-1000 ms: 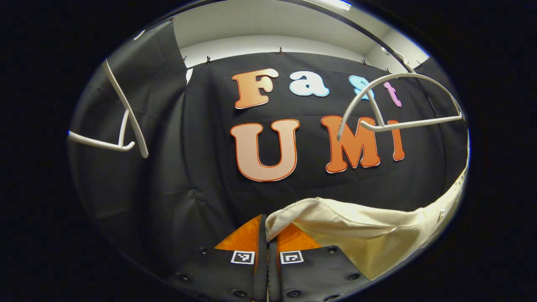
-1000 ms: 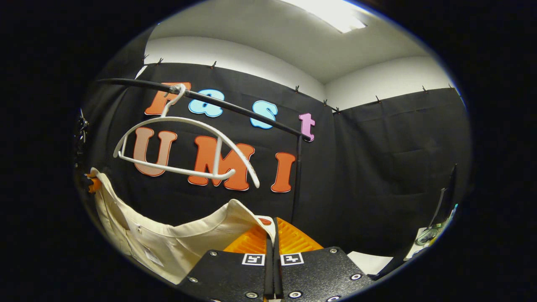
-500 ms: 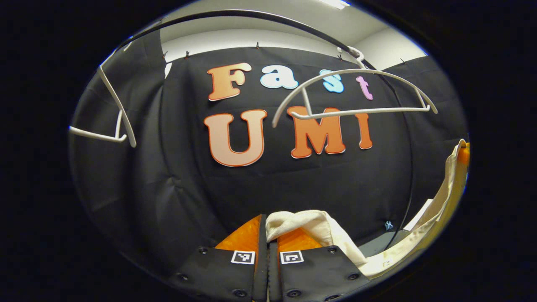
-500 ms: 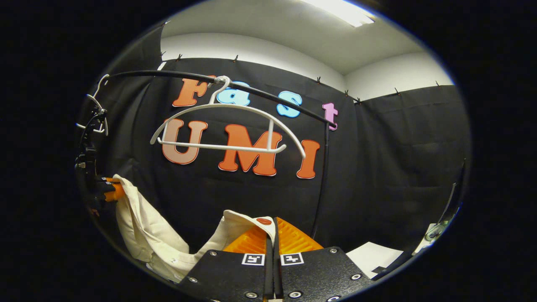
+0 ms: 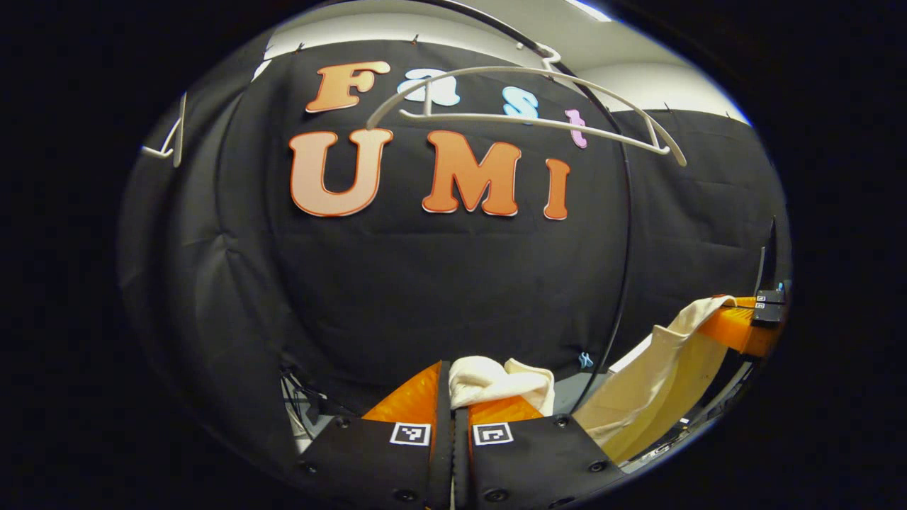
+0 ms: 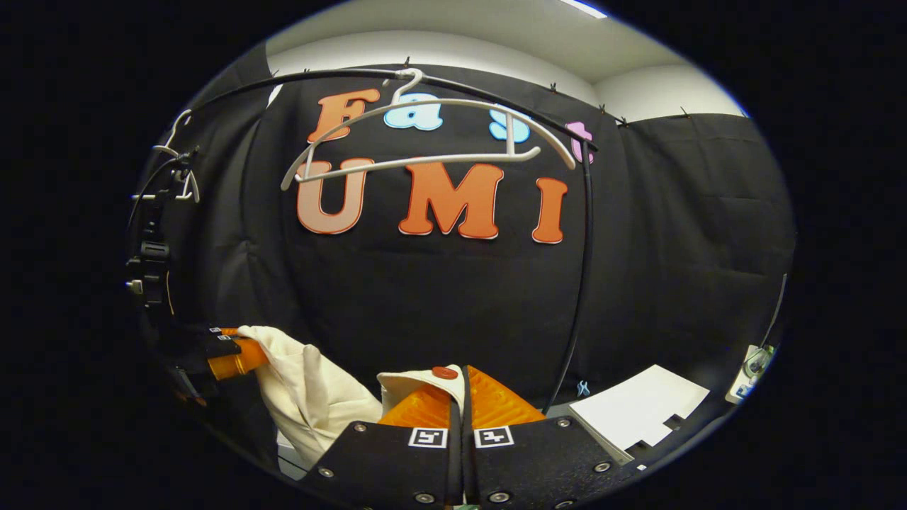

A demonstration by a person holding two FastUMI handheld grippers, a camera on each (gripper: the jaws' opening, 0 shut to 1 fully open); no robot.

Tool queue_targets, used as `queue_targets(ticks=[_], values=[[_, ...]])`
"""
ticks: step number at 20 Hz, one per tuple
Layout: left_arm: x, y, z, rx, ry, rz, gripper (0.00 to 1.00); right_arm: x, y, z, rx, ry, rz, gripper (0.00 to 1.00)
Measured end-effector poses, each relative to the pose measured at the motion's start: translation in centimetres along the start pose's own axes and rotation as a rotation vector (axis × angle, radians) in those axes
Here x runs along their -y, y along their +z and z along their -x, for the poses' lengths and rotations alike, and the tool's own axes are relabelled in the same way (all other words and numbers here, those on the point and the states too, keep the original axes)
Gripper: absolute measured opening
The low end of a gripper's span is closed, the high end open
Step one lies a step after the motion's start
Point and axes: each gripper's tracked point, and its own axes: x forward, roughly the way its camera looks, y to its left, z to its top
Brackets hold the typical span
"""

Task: Grasp the clothes on the hanger with both hands and then place them into the laundry hamper below.

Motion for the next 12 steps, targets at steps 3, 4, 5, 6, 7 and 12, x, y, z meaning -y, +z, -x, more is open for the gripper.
queue_targets(ticks=[3, 4, 5, 6, 7, 12], values=[[2.2, -1.9, 0.0, -0.052, -0.070, -0.007, 0.08, -0.6, -2.6, -0.2, -0.056, 0.007, -0.002, 0.00], [2.7, -2.5, -0.1, -0.067, -0.090, -0.012, 0.08, -0.8, -3.5, -0.2, -0.073, 0.010, -0.013, 0.00], [3.0, -3.1, -0.2, -0.083, -0.102, -0.020, 0.08, -1.4, -4.0, -0.1, -0.086, 0.012, -0.025, 0.00], [3.2, -3.9, -0.2, -0.096, -0.106, -0.025, 0.08, -1.6, -4.6, -0.2, -0.101, 0.012, -0.036, 0.00], [3.3, -4.6, -0.3, -0.109, -0.106, -0.024, 0.08, -1.8, -5.2, 0.0, -0.114, 0.013, -0.048, 0.00], [3.4, -7.8, -0.3, -0.178, -0.094, -0.002, 0.08, -1.6, -8.9, -0.4, -0.180, 0.010, -0.075, 0.00]])
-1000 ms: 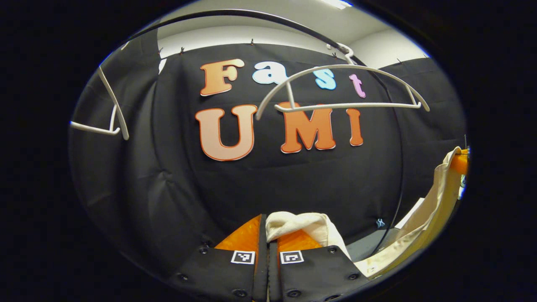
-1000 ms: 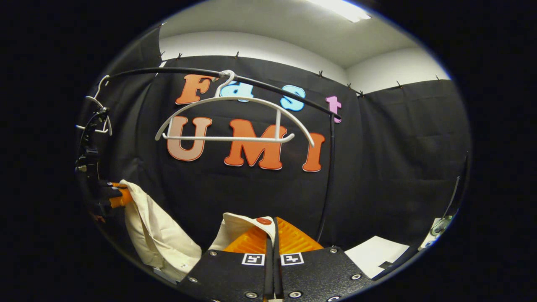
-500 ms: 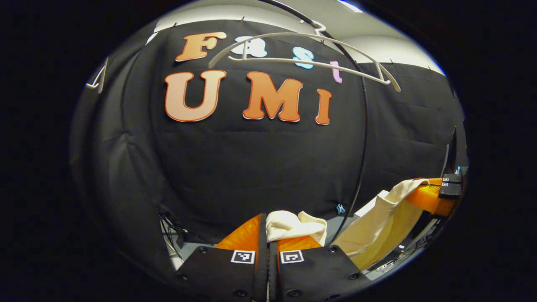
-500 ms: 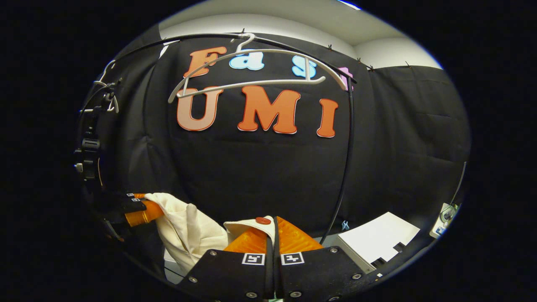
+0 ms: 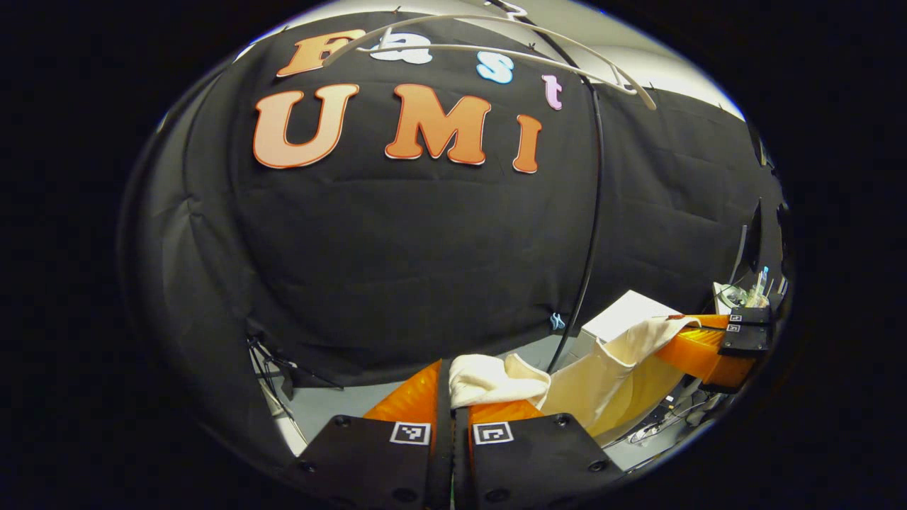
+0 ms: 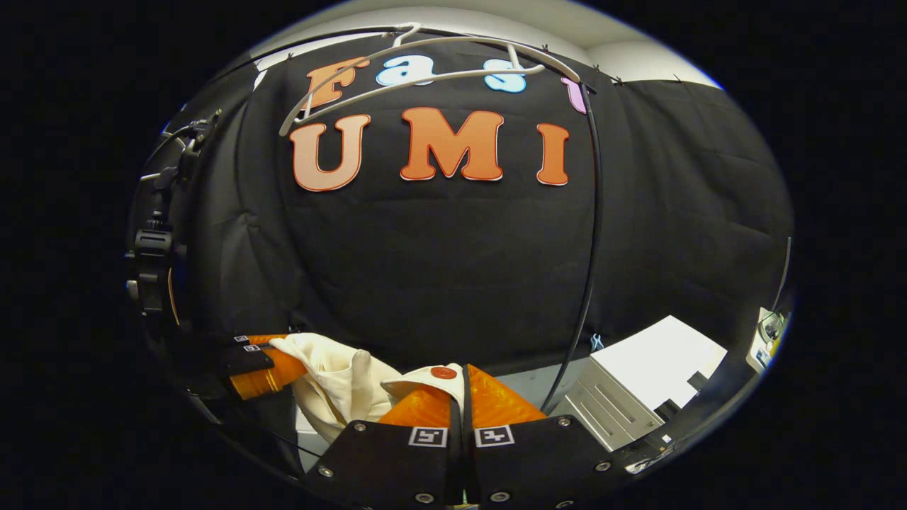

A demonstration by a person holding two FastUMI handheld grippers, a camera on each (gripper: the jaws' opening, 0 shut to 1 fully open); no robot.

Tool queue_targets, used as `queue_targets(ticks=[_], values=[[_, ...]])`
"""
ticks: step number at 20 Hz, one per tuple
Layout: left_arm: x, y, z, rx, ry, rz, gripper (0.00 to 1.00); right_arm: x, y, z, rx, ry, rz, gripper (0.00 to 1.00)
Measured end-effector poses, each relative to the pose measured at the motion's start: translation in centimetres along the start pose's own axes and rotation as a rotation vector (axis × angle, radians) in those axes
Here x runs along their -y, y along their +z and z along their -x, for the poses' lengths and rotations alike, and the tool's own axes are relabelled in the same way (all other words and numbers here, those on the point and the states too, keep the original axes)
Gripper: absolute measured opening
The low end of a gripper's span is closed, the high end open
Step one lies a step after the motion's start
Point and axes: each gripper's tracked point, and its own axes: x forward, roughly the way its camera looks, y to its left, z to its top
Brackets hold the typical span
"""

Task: Grasp the clothes on the hanger with both hands and then place them into the laundry hamper below.

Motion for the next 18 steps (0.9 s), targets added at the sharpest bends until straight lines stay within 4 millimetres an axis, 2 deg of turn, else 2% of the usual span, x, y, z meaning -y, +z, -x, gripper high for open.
queue_targets(ticks=[3, 4, 8, 11, 15, 18], values=[[-0.1, -2.7, -0.4, -0.059, -0.001, 0.011, 0.08, 0.3, -2.2, -0.8, -0.053, 0.007, -0.006, 0.00], [0.0, -3.9, -0.5, -0.091, -0.007, 0.016, 0.10, 0.4, -3.5, -1.1, -0.081, 0.006, -0.009, 0.00], [0.5, -8.8, -1.9, -0.228, -0.003, 0.070, 0.08, 0.3, -9.7, -1.9, -0.241, 0.014, -0.045, 0.00], [1.2, -14.1, -2.1, -0.379, -0.017, 0.067, 0.08, 0.7, -15.3, -2.0, -0.372, 0.017, -0.061, 0.01], [1.1, -18.5, -3.5, -0.489, -0.009, 0.083, 0.08, 1.0, -20.9, -2.8, -0.483, 0.017, -0.114, 0.01], [0.5, -21.1, -3.7, -0.561, 0.008, 0.080, 0.08, 1.2, -23.8, -3.3, -0.548, 0.014, -0.126, 0.01]])
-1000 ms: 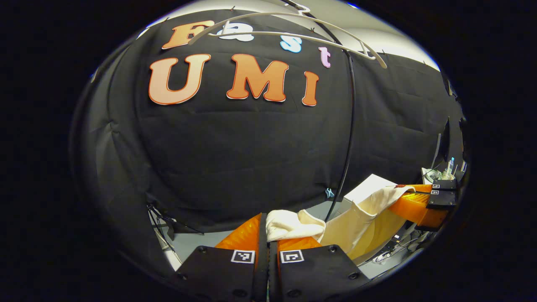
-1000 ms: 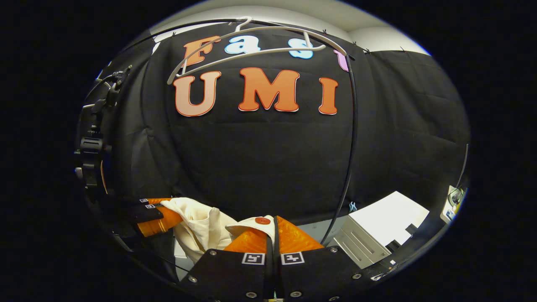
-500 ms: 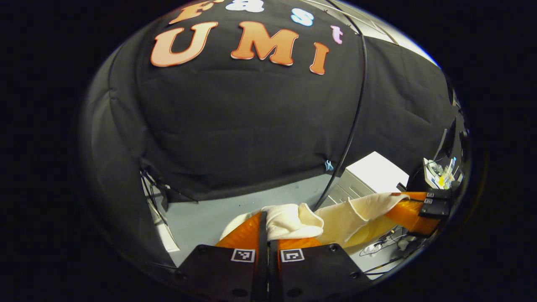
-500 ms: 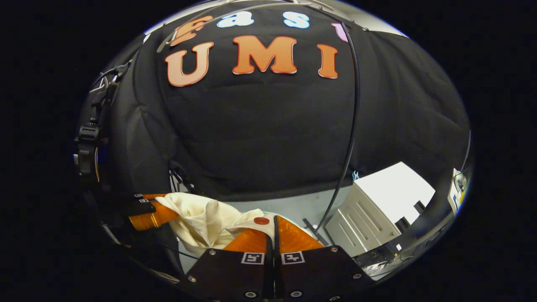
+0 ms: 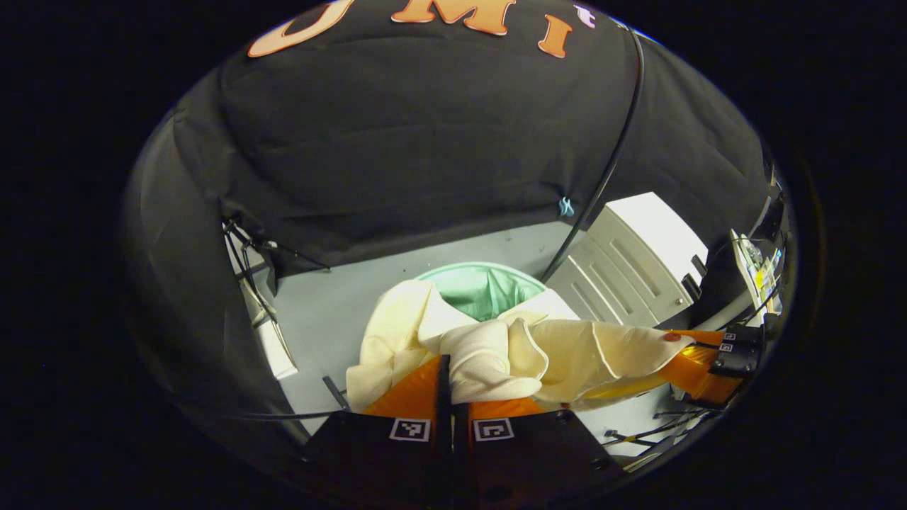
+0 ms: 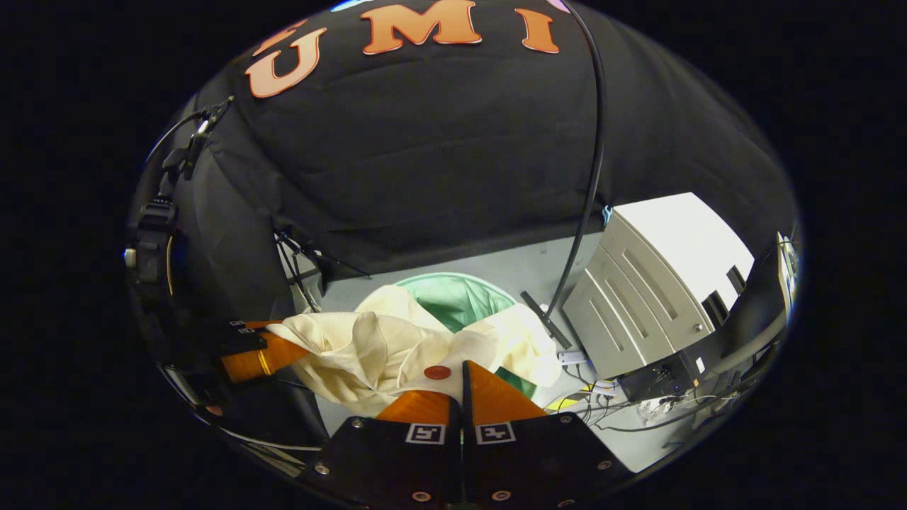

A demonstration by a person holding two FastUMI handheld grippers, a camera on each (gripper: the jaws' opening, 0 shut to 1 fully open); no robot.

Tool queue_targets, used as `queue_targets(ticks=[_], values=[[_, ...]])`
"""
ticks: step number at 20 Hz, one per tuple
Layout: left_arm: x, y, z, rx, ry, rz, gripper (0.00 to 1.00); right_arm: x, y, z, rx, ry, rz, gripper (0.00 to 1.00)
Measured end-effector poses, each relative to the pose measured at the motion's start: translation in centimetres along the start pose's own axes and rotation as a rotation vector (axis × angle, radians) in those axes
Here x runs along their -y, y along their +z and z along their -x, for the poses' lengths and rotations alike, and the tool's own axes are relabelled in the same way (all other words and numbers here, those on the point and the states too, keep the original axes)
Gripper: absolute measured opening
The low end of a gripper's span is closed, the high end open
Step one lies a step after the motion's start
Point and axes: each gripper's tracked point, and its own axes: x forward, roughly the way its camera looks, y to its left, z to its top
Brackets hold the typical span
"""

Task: Grasp the clothes on the hanger with both hands and then place them into the laundry hamper below.

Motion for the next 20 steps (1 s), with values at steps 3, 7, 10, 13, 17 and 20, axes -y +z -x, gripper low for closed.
queue_targets(ticks=[3, 7, 10, 13, 17, 20], values=[[0.1, -2.6, -0.7, -0.087, 0.007, 0.012, 0.11, 0.0, -1.8, -1.0, -0.057, 0.007, -0.014, 0.10], [-1.9, -3.3, -0.5, -0.126, 0.028, 0.029, 0.43, -0.1, -3.5, -1.7, -0.100, 0.021, -0.019, 0.31], [-2.4, -4.1, -0.5, -0.151, 0.042, 0.034, 0.79, 0.0, -4.3, -2.0, -0.121, 0.016, -0.020, 0.65], [-2.4, -4.6, -0.4, -0.156, 0.040, 0.043, 0.99, -0.4, -4.8, -1.9, -0.133, 0.016, -0.027, 0.94], [-2.2, -4.5, 0.1, -0.147, 0.039, 0.029, 0.99, -0.2, -5.5, -1.8, -0.143, 0.006, -0.014, 0.94], [-2.0, -3.4, 1.0, -0.104, 0.039, 0.024, 0.98, -0.3, -5.3, -1.5, -0.123, 0.002, -0.014, 0.94]])
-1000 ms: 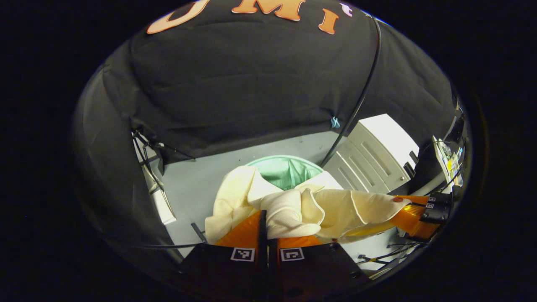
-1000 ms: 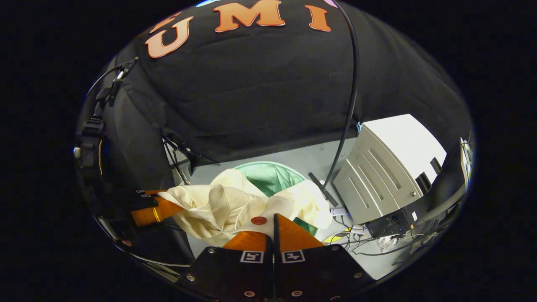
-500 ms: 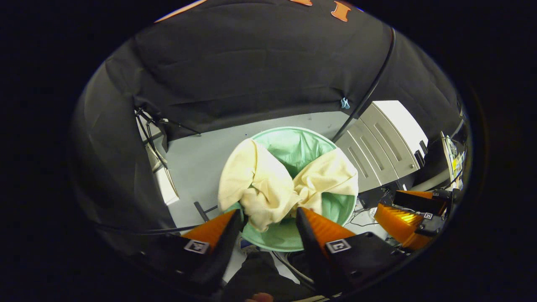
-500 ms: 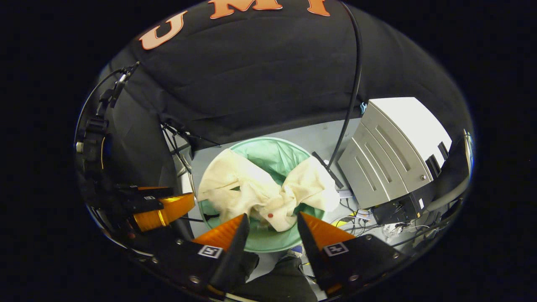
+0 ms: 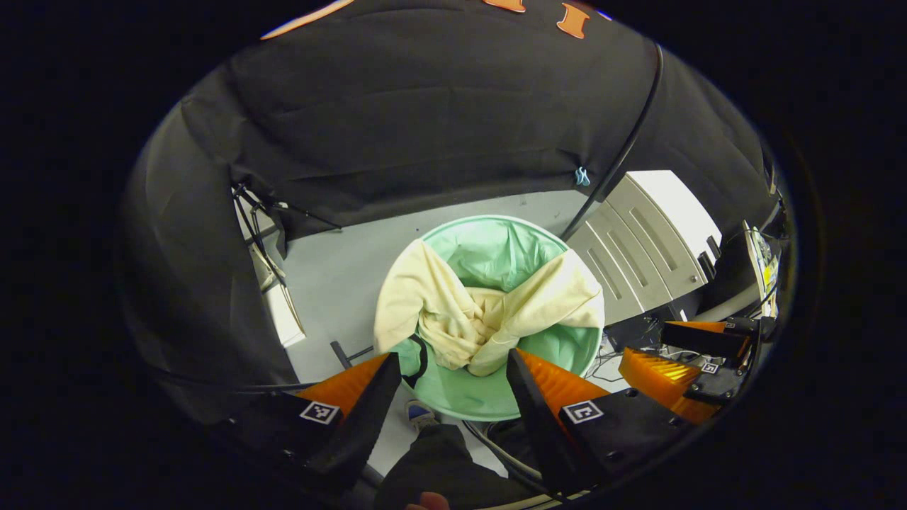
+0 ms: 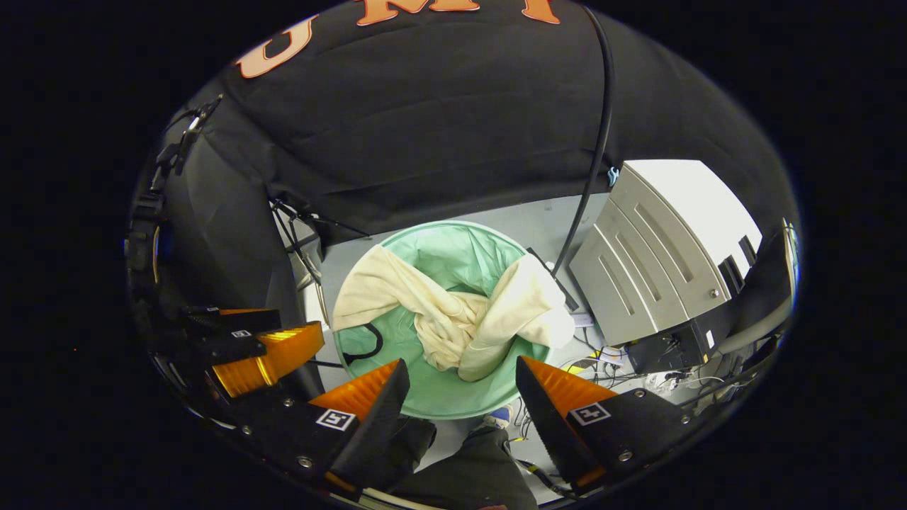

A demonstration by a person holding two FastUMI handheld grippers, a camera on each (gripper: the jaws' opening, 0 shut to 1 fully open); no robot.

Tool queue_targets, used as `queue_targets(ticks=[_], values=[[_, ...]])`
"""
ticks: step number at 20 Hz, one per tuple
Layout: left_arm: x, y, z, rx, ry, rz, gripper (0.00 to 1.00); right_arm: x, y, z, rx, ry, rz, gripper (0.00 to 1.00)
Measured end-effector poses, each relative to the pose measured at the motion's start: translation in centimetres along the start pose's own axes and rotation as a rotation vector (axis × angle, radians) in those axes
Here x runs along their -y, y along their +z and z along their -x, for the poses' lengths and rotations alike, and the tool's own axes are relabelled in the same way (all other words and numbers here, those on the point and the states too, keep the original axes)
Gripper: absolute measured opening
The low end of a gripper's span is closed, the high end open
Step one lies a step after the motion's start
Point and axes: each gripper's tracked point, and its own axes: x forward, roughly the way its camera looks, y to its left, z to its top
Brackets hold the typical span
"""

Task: Grasp the clothes on the hanger with both hands and then place them into the laundry hamper below.

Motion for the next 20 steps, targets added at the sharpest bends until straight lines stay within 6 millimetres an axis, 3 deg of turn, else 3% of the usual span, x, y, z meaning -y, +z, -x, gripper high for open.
queue_targets(ticks=[5, 9, 16, 20], values=[[-0.3, 1.7, 3.1, 0.113, 0.013, 0.007, 0.98, -0.1, 0.0, 2.0, 0.049, -0.008, -0.017, 0.94], [-1.1, 4.6, 7.4, 0.258, 0.019, 0.044, 0.98, 0.7, 3.0, 6.1, 0.162, -0.039, -0.006, 0.94], [-4.4, 13.1, 19.2, 0.570, 0.061, 0.106, 0.98, 1.8, 11.8, 17.4, 0.432, -0.076, 0.008, 0.94], [-5.2, 18.9, 27.8, 0.811, 0.064, 0.127, 0.98, 1.1, 18.0, 25.7, 0.633, -0.082, 0.026, 0.94]])
